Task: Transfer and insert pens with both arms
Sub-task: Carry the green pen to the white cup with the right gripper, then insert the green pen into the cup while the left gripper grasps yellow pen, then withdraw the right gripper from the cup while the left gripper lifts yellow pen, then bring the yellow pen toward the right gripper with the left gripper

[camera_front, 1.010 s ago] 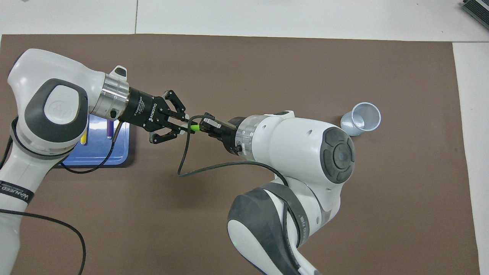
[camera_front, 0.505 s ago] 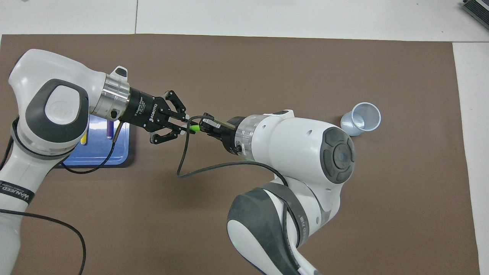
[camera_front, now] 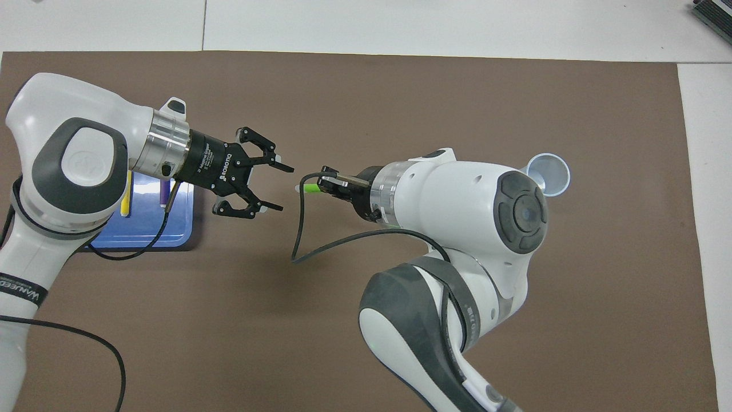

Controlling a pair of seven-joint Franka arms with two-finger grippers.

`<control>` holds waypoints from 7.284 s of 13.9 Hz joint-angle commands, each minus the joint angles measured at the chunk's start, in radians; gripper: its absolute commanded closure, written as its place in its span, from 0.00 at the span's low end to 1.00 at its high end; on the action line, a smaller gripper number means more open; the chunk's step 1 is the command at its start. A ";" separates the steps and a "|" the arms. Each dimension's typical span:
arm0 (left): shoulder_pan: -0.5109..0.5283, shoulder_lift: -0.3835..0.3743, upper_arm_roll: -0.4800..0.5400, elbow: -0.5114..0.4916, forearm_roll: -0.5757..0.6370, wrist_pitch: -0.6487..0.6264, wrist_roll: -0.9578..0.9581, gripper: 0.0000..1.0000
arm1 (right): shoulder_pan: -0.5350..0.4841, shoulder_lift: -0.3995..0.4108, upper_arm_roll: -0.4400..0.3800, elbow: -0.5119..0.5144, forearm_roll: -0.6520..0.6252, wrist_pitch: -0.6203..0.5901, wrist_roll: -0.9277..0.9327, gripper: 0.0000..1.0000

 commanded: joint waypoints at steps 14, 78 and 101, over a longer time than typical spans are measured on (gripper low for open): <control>0.029 -0.077 0.019 -0.143 0.491 0.055 0.466 0.00 | -0.413 -0.116 -0.002 0.126 -0.287 -0.609 -0.922 1.00; 0.325 0.080 0.017 -0.124 0.757 0.383 1.327 1.00 | -0.360 -0.311 0.012 -0.092 -0.095 -0.678 -0.464 0.00; 0.233 -0.055 -0.021 -0.112 0.384 0.057 0.443 1.00 | -0.059 -0.184 0.014 -0.108 -0.048 -0.097 0.369 0.00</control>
